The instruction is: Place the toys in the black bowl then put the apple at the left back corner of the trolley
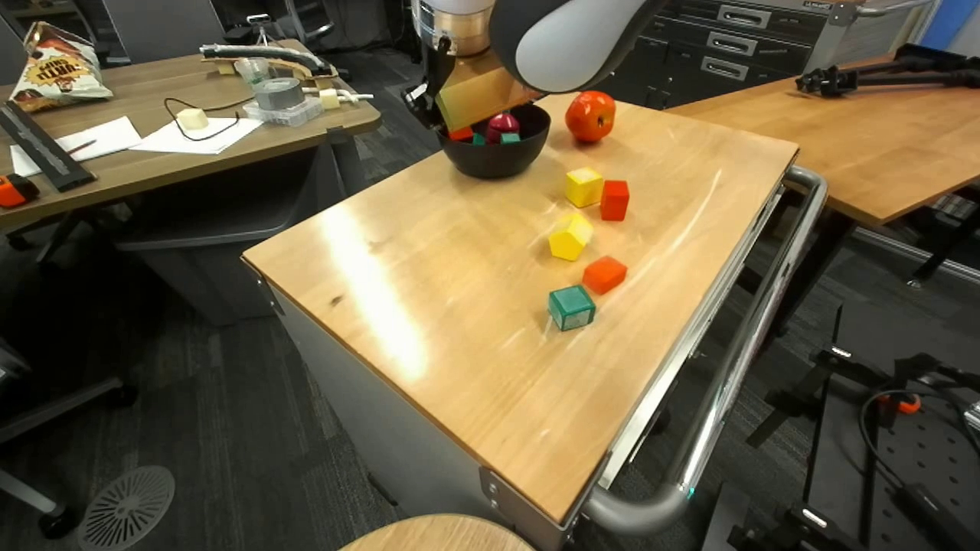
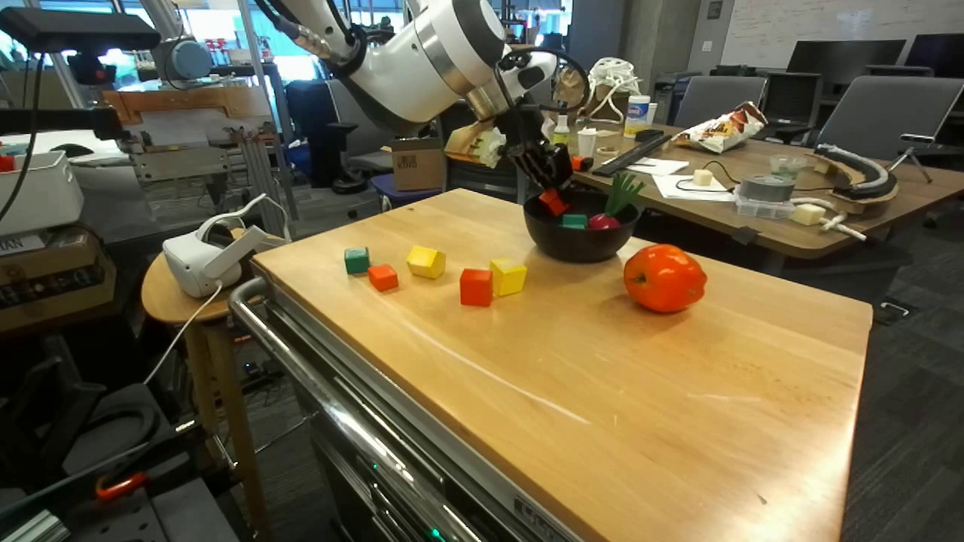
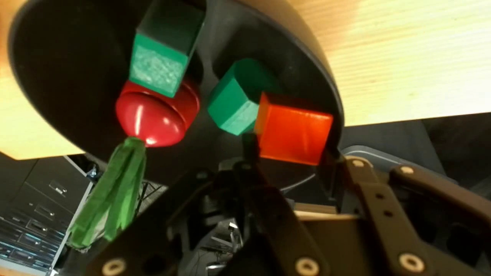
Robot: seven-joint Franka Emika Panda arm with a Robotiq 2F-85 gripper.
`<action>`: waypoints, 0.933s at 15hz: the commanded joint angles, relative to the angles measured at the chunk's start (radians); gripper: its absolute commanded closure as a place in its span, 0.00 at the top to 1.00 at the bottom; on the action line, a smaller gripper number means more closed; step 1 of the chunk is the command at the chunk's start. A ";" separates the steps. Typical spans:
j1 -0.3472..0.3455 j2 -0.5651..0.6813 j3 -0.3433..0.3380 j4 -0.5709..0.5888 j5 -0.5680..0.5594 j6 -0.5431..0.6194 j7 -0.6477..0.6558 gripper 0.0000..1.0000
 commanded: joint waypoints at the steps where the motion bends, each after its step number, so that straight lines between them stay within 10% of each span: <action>1: -0.004 0.002 -0.004 0.022 0.024 -0.033 -0.006 0.66; 6: -0.032 -0.168 0.049 -0.105 0.052 -0.062 -0.165 1.00; 14: -0.134 -0.428 0.248 -0.402 0.595 -0.125 -0.767 1.00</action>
